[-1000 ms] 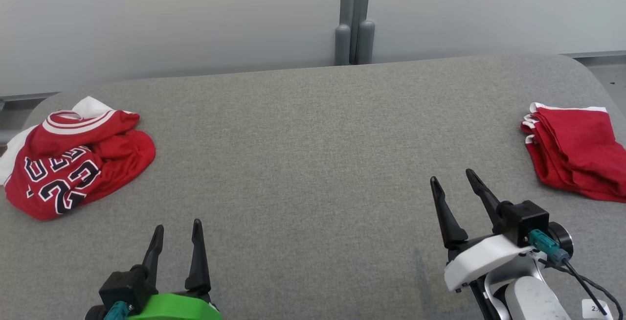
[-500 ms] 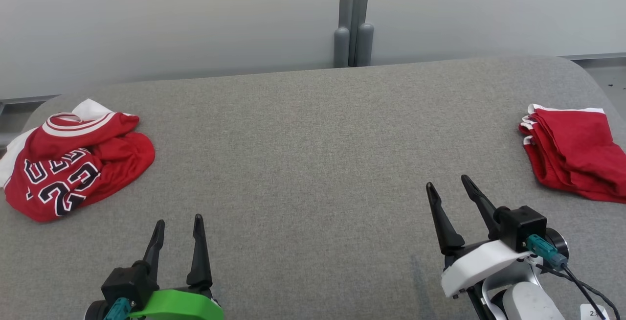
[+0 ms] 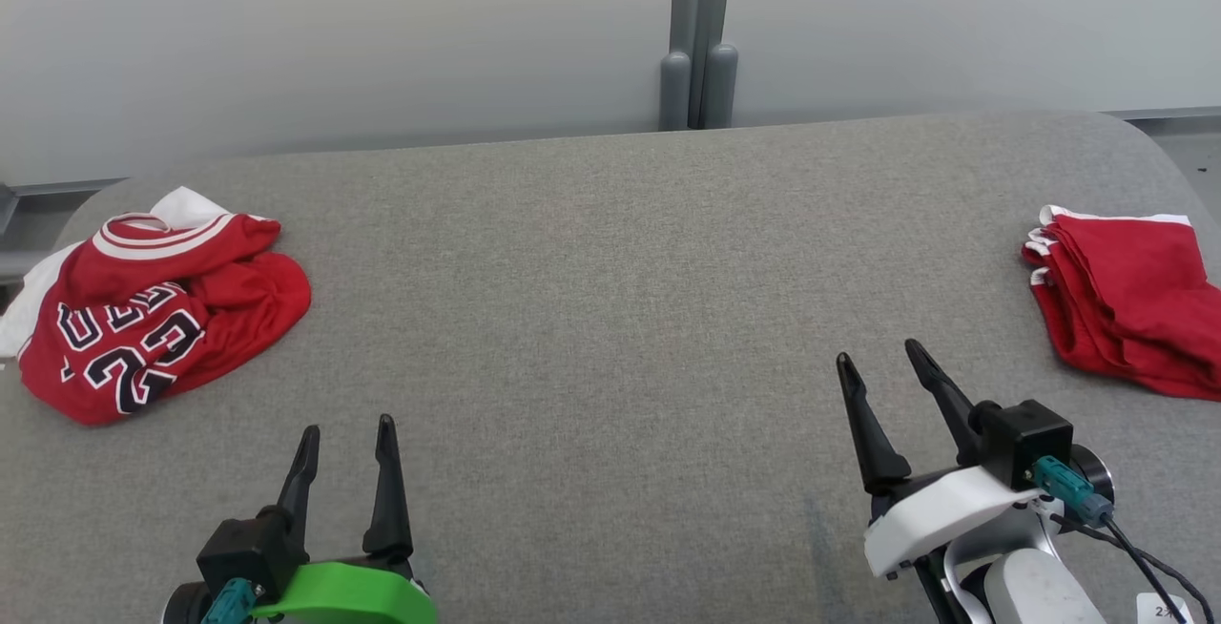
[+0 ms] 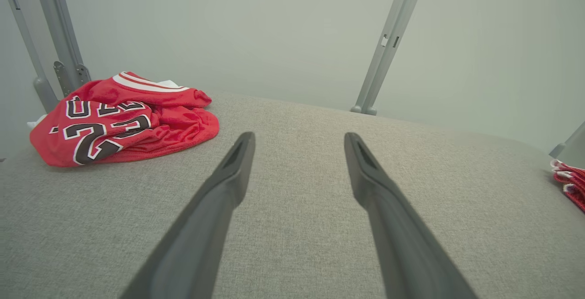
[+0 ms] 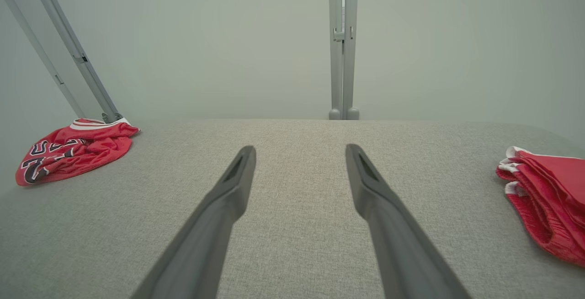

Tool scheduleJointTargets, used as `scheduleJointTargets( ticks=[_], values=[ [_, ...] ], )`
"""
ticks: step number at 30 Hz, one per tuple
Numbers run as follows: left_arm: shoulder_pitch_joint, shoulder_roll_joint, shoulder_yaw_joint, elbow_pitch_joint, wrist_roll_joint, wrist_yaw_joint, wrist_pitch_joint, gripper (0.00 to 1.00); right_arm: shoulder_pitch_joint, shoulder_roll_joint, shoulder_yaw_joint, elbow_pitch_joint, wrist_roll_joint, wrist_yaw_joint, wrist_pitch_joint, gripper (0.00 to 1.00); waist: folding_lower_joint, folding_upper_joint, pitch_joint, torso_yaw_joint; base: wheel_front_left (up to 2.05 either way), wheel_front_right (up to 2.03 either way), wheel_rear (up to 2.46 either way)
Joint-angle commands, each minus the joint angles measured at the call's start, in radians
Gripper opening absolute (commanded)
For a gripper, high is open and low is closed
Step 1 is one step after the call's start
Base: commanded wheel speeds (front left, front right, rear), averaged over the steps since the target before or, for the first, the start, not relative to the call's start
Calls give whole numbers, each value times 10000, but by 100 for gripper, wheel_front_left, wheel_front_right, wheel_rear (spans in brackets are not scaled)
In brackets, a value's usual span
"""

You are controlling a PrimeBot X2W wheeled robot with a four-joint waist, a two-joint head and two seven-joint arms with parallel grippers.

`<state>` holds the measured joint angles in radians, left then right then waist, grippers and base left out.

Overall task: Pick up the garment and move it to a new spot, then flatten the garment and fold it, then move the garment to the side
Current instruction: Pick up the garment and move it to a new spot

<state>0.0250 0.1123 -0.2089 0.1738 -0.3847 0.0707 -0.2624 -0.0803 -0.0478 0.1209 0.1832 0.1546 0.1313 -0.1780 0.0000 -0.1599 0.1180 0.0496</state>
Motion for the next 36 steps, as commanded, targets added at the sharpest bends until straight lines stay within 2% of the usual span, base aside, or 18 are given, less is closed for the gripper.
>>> scheduleJointTargets(
  ticks=[1, 8, 19, 24, 29, 36],
  values=[
    [-150, -5, 27, 39, 38, -50, -24, 100, 172, -26, -52, -56, -29, -12, -24, 100, 0, 0, 7, 97, 0, 0, 0],
    [-198, 18, 159, -25, 77, -24, -24, 100, 3, -26, 161, -67, 123, -12, -125, 100, 0, 0, 92, 771, 0, 0, 0],
    [-107, 71, 371, -126, 94, 78, -24, 100, -65, -22, 42, -90, -10, -10, -180, 100, 0, 0, 297, 3076, 0, 0, 0],
    [3, 74, 473, -223, 58, 95, -24, 100, -129, -26, 57, -132, -62, -10, -158, 100, 0, 0, 394, 3916, 0, 0, 0],
    [45, 12, 506, -284, 59, 58, -24, 100, -224, -25, 64, -138, -117, -10, -100, 100, 0, 0, 533, 4390, 0, 0, 0],
    [43, -102, 610, -356, 93, 72, -24, 100, -319, -29, 146, -188, -198, -10, -31, 100, 0, 0, 736, 4446, 0, 0, 0]
  ],
)
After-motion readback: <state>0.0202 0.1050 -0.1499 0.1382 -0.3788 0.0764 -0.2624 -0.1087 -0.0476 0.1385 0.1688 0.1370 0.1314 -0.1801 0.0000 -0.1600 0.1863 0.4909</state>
